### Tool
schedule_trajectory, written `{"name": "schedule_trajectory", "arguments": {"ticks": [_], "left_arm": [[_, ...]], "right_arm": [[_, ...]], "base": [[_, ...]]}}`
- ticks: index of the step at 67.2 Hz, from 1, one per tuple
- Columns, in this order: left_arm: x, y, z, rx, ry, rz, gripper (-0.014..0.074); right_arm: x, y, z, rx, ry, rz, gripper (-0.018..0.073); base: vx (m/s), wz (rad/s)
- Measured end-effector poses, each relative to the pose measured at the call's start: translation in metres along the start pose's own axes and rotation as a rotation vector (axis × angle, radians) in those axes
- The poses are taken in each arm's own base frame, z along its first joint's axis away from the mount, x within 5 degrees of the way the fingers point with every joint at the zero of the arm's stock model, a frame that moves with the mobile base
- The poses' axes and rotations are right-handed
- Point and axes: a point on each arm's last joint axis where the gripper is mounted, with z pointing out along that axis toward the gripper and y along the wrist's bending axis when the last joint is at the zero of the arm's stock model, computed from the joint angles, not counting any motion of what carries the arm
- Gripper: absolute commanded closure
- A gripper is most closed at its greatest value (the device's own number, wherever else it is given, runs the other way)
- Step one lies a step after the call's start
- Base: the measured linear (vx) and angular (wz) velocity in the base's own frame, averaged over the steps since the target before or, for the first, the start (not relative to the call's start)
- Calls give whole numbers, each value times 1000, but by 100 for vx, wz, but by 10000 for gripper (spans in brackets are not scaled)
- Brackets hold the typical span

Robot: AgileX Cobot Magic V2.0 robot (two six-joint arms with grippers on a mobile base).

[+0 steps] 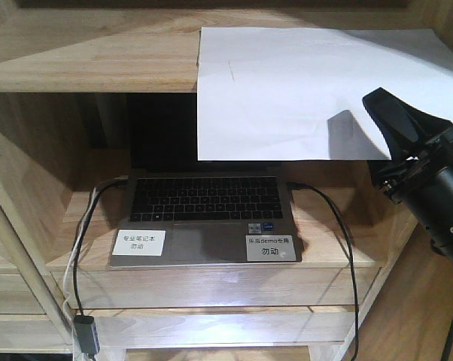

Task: Grab stapler and paper to desk for stapling
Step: 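Close the right gripper on the edge of the white paper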

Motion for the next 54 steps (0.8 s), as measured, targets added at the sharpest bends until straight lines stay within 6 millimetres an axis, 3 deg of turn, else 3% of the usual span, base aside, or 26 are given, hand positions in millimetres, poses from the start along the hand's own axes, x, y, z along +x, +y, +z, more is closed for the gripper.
{"name": "schedule_trajectory", "arguments": {"ticks": [12, 36, 54], "left_arm": [[0, 0, 0, 0, 0, 0, 603], [0, 0, 0, 0, 0, 0, 603], [0, 0, 0, 0, 0, 0, 603]], "right_arm": [[2, 0, 0, -3, 17, 0, 571], [3, 7, -2, -28, 38, 14, 567], [2, 48, -21, -179, 33, -124, 567]], "base": [[0, 0], [0, 0], [0, 0]]}}
